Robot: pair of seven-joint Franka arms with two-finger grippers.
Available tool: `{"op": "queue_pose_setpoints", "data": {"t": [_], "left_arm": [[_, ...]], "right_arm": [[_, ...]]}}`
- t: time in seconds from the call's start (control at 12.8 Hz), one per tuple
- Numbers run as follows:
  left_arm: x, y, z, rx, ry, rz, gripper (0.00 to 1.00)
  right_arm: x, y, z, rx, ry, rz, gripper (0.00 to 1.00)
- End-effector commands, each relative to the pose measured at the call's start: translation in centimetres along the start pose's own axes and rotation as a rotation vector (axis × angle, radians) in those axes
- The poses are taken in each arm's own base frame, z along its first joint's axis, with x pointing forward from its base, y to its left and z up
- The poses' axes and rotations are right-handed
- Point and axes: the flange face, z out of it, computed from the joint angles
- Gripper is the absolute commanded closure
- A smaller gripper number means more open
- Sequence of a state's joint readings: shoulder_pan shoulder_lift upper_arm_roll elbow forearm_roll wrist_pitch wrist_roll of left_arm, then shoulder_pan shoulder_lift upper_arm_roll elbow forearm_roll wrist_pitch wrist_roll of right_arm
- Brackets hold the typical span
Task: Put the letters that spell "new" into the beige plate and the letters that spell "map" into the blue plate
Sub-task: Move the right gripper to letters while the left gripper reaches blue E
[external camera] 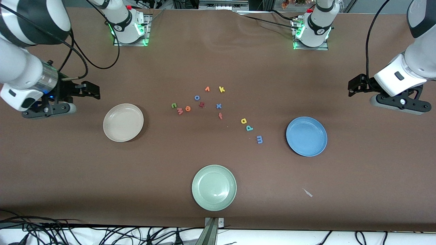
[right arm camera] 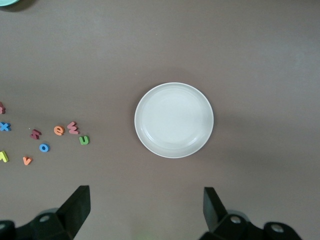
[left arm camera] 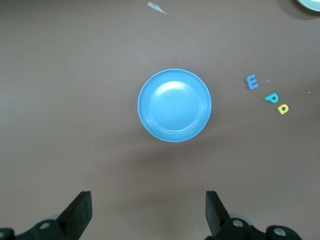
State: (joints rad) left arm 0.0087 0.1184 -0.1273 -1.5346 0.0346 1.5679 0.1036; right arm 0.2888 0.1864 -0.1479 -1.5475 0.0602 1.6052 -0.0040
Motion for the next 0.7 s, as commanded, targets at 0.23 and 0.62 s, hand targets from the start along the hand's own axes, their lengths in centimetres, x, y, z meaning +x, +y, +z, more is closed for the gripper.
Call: {"op": "queue_pose_setpoints", "data": {"t": [0.23,0.62], "left_arm": [[2.9,3.6,3.7,-0.02,-0.057,-0.016,0.0],[8.5,8.9,8.6,-0.033,-0.057,-0.175,0.0]], "right_arm": [[-1.6,-2.7,4.6,0.007,0.022,0.058,0.0],[-4.0,-7.1,9.6,0.013,0.033,0.124,0.0]]}}
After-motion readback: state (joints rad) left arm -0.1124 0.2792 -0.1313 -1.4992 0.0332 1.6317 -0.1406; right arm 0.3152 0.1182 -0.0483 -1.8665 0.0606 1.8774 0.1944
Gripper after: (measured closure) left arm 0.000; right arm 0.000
